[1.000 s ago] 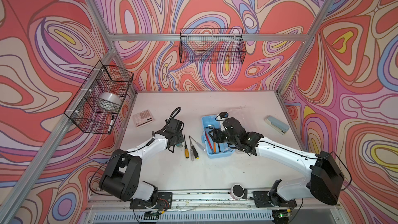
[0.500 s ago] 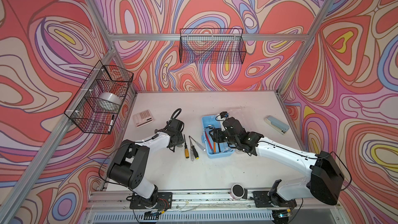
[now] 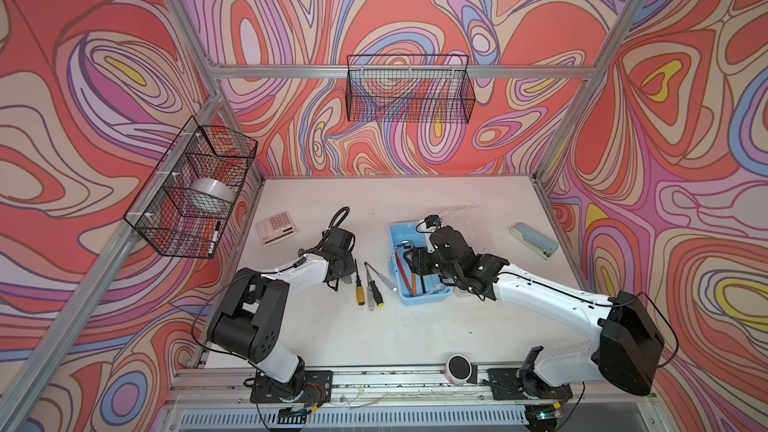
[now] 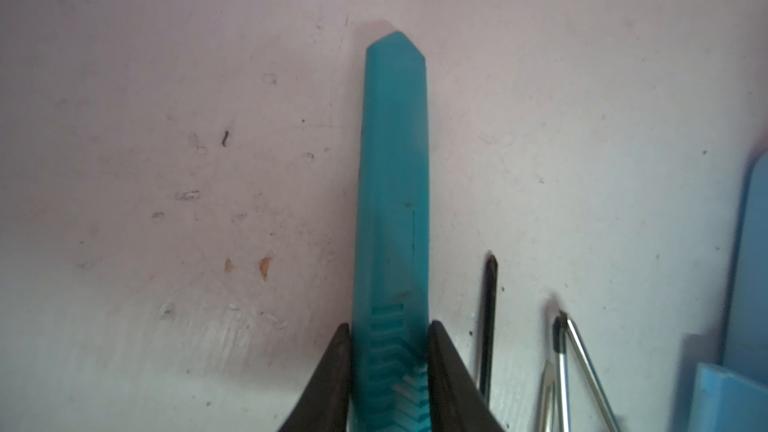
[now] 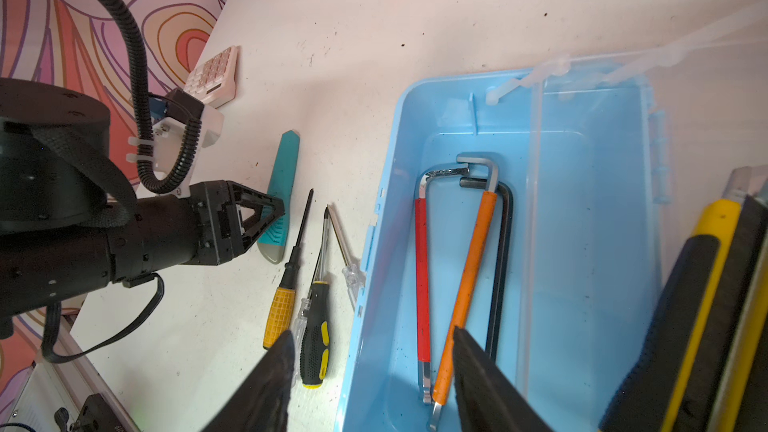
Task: Pack the tool kit
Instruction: 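Lower the left gripper onto the teal utility knife and grasp it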
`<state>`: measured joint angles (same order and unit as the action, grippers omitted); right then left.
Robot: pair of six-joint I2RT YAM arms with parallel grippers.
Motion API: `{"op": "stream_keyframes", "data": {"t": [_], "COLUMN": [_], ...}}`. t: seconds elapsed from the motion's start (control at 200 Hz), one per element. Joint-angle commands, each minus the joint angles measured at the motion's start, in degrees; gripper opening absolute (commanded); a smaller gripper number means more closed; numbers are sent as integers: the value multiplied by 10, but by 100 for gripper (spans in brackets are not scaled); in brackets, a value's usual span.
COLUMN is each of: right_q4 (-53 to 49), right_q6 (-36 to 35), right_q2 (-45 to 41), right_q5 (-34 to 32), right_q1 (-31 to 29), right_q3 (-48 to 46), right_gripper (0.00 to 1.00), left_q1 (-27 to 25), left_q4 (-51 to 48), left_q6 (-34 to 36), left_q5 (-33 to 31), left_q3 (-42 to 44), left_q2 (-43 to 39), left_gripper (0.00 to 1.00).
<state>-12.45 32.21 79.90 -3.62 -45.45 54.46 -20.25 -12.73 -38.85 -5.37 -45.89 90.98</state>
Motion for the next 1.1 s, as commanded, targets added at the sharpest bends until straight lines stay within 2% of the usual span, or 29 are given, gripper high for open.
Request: {"op": "stream_keyframes", "data": {"t": [0.0,0.12,0.19,0.29,0.426,0.651,1.097], "right_q4": [0,0,0,0,2,1,2], "right_q6": [2,3,4,4,4,3,3], "right_q2": [3,4,6,7,9,9,7], "right_q5": [-9,-11,-12,-13,-14,-18,-26], "right_q1": [-2,-2,-2,-2,-2,-1,-2], "right_q3": [11,10,10,10,10,7,1], "right_gripper": [62,62,62,62,62,62,62], "left_q1": [3,3,3,3,3,3,3], "left_q4": [-10,-11,-17,-20,-20,-46,-46], "left_q6": [9,12,15,19,30,55,52], "left_q5": [1,0,-6,-16,-38,-70,-47], "left_q3": [-2,-2,-6,-12,-26,-57,-66], "left_q2": [7,9,14,20,28,63,86], "left_gripper": [28,29,37,42,42,39,28]}}
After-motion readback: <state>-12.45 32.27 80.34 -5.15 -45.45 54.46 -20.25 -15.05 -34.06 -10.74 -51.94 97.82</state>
